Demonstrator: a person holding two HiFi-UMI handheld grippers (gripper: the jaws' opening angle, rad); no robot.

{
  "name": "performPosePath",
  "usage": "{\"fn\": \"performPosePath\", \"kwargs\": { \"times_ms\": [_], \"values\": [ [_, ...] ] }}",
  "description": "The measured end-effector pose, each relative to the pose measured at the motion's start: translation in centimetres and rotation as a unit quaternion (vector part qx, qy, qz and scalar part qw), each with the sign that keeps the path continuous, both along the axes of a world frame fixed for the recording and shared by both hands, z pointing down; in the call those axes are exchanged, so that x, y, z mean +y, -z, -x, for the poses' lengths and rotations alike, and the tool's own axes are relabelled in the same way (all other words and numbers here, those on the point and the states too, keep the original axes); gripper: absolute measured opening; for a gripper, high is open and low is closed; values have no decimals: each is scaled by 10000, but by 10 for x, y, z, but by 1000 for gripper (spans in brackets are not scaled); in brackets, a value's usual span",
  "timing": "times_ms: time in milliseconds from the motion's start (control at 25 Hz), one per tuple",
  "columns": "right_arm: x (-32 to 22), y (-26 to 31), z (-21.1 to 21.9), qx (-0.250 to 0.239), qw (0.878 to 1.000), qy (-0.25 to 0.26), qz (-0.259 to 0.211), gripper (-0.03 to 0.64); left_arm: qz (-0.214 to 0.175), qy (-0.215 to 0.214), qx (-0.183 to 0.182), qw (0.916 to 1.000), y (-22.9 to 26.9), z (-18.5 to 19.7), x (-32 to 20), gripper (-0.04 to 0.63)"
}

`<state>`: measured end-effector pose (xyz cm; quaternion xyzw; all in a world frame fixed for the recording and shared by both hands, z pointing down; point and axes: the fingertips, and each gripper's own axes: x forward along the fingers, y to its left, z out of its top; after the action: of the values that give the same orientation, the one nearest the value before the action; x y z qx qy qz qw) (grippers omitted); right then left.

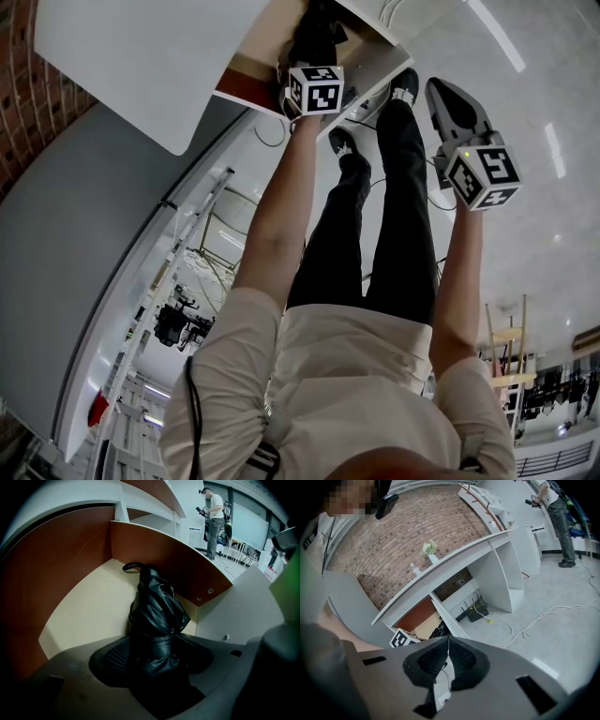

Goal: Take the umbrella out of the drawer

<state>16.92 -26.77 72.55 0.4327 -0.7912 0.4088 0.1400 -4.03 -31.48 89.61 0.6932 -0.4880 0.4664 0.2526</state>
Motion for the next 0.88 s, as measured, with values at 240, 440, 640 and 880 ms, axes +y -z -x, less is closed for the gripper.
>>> {"fn": "performPosePath", "kwargs": {
  "times_ms": [240, 440, 640, 880],
  "values": [
    [8, 10, 4, -209, 9997, -83, -87, 69, -36, -14, 47, 10000, 0, 0, 0, 268],
    [11, 25, 2, -186, 9996, -139, -160, 69, 59, -40, 114, 9999, 1, 0, 4, 264],
    [14, 40, 0, -254, 9985, -438, -224, 69, 83, -216, 137, 9996, 8, -4, 7, 261],
    [35, 54, 20, 21, 9996, -237, -162, 69, -6, -286, 289, 9992, 36, -1, 11, 259]
  ]
}}
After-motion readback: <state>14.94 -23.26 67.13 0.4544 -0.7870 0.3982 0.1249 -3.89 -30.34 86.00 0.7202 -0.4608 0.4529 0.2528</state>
